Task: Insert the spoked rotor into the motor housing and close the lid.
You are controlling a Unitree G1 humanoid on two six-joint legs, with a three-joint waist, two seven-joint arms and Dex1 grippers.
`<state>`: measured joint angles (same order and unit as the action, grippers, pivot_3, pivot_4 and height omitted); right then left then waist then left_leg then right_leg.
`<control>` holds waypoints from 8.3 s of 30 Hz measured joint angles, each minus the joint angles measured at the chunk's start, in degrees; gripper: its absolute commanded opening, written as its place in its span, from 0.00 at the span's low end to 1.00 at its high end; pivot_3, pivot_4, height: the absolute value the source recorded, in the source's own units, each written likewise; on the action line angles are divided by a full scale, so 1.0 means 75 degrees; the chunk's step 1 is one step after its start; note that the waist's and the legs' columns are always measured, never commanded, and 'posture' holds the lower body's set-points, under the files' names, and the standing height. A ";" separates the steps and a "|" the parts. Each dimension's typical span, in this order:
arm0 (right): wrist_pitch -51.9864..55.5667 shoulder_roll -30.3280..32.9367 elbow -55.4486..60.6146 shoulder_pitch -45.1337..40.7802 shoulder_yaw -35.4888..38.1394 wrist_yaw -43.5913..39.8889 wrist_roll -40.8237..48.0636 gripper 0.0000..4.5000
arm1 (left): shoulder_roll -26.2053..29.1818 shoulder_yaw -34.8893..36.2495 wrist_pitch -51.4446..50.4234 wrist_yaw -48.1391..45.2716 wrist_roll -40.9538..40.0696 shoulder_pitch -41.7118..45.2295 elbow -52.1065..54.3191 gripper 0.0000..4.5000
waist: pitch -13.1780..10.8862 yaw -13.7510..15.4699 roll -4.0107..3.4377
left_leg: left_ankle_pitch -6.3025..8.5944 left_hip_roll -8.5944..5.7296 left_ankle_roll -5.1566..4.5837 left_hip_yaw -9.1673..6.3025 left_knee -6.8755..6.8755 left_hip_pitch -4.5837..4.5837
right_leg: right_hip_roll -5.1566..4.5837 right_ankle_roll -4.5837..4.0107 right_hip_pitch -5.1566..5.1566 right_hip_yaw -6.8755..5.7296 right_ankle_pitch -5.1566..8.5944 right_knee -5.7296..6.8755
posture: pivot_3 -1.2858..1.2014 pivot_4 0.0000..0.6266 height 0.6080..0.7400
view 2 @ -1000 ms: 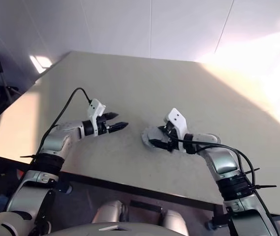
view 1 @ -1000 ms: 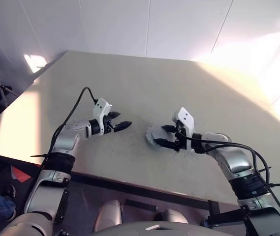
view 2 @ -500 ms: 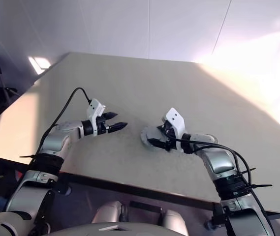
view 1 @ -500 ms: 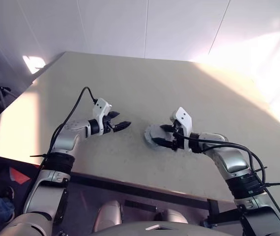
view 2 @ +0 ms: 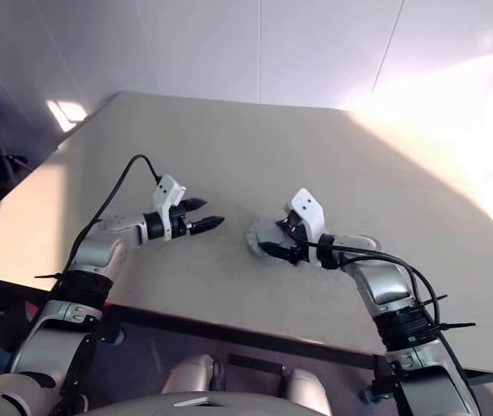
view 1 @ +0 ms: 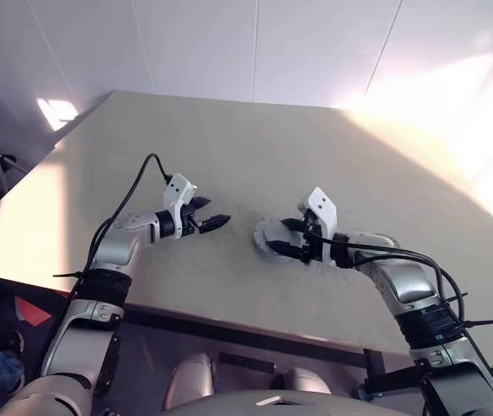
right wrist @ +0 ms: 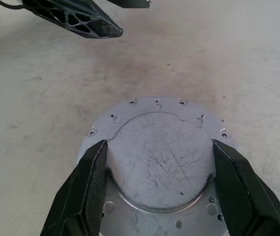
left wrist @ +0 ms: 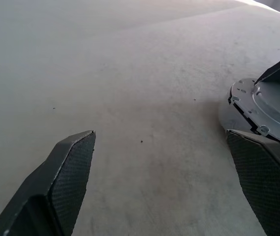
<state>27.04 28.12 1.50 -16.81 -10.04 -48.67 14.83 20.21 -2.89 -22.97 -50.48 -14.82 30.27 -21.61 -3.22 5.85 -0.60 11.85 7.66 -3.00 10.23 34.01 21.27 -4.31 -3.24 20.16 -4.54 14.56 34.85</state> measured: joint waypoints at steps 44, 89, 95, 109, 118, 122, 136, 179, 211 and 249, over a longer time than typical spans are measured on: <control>-0.0084 0.0141 0.0304 0.0171 0.0051 -0.0072 -0.0091 0.69 | -0.0007 -0.0006 0.0062 -0.0036 0.0139 -0.0036 -0.0043 1.00 | 0.0000 0.0009 -0.0001 | 0.0014 0.0002 -0.0029 0.0000 0.0023 0.0090 | 0.0000 -0.0001 0.0076 -0.0011 -0.0002 0.0010 | 0.52 0.00 1.00; -0.0198 0.0264 0.0068 0.0143 -0.0061 -0.0075 -0.0372 0.69 | -0.1578 0.0592 -0.3280 0.0212 -0.2350 0.1096 0.0146 0.32 | 0.0004 0.0163 -0.0004 | 0.0016 0.0002 -0.0031 0.0001 0.0023 -0.0017 | -0.0001 -0.0001 -0.0032 -0.0010 0.0000 -0.0004 | 0.52 0.00 1.00; -0.0197 0.0257 0.0066 0.0142 -0.0064 -0.0044 -0.0379 0.69 | -0.1690 0.0232 -0.3353 0.0198 -0.2168 0.1130 -0.0333 0.00 | 0.0004 0.0164 -0.0004 | 0.0016 0.0002 -0.0031 0.0001 0.0023 -0.0018 | -0.0001 0.0000 -0.0033 -0.0010 0.0000 -0.0006 | 0.52 0.00 1.00; -0.0189 0.0198 0.0031 0.0132 -0.0105 0.0055 -0.0429 0.69 | -0.1581 -0.0493 -0.3929 0.0133 -0.1699 0.1292 -0.0974 0.00 | 0.0006 0.0157 0.0000 | 0.0015 0.0003 -0.0027 0.0000 0.0016 -0.0046 | -0.0001 0.0003 -0.0060 -0.0009 0.0002 -0.0011 | 0.52 0.00 1.00; 0.0102 0.0128 -0.0057 0.0061 -0.0071 0.0096 -0.0372 0.92 | -0.1570 -0.0813 -0.3496 0.0138 -0.1257 0.1451 -0.1177 0.00 | 0.0006 0.0161 -0.0003 | 0.0011 -0.0009 -0.0013 0.0000 -0.0085 -0.0198 | -0.0001 0.0084 -0.0173 -0.0009 0.0050 -0.0127 | 0.52 0.00 1.00; 0.0338 0.0147 0.0197 0.0078 0.0093 0.0022 -0.0187 1.00 | -0.1532 -0.0719 -0.3405 0.0230 -0.1146 0.1474 -0.1290 0.00 | 0.0011 0.0162 0.0001 | -0.0005 -0.0019 0.0008 0.0002 -0.0125 -0.0161 | -0.0001 0.0059 -0.0174 -0.0006 0.0032 -0.0157 | 0.52 0.00 1.00; 0.1658 0.0085 0.1124 -0.0349 0.1420 0.0411 0.1194 1.00 | -0.1639 -0.0380 -0.3233 0.0072 -0.1114 0.1420 -0.1334 0.00 | 0.0016 0.0187 -0.0013 | 0.0005 -0.0021 -0.0064 0.0001 -0.0117 0.0013 | -0.0002 0.0023 -0.0017 -0.0012 0.0008 -0.0137 | 0.52 0.00 1.00; 0.8649 -0.1603 0.0382 0.0228 0.5089 0.5975 0.7190 1.00 | -0.1745 0.0071 -0.2799 -0.0198 -0.1155 0.1383 -0.1758 0.00 | 0.0010 0.0267 -0.0025 | -0.0046 -0.0014 0.0073 0.0000 -0.0135 -0.0023 | -0.0003 -0.0012 0.0022 -0.0009 0.0034 -0.0022 | 0.52 0.00 1.00; 0.8266 -0.2860 -0.0440 -0.0955 0.5378 0.7017 0.6525 0.46 | -0.1679 0.0291 -0.2497 -0.0086 -0.1107 0.1570 -0.1922 0.00 | 0.0007 0.0176 -0.0025 | -0.0066 -0.0015 0.0106 0.0002 -0.0169 0.0008 | -0.0001 -0.0015 0.0072 -0.0009 0.0033 -0.0014 | 0.52 0.00 1.00; 0.5092 -0.3625 -0.3529 -0.4270 0.6500 0.8666 0.7042 0.46 | -0.1621 0.3406 -0.3037 0.1266 -0.3610 0.0454 -0.0895 1.00 | 0.0004 0.0175 -0.0027 | -0.0075 -0.0003 0.0057 0.0002 -0.0036 0.0239 | -0.0001 0.0007 0.0297 -0.0014 0.0013 0.0124 | 0.52 0.00 1.00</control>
<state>65.23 0.93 -24.97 -48.83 38.71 16.32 67.65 8.05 22.66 -45.75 -40.99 -41.90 33.67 -28.32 -3.19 7.16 -0.80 11.29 7.64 -2.57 10.24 33.75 23.06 -4.32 -3.19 22.39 -4.65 14.66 35.79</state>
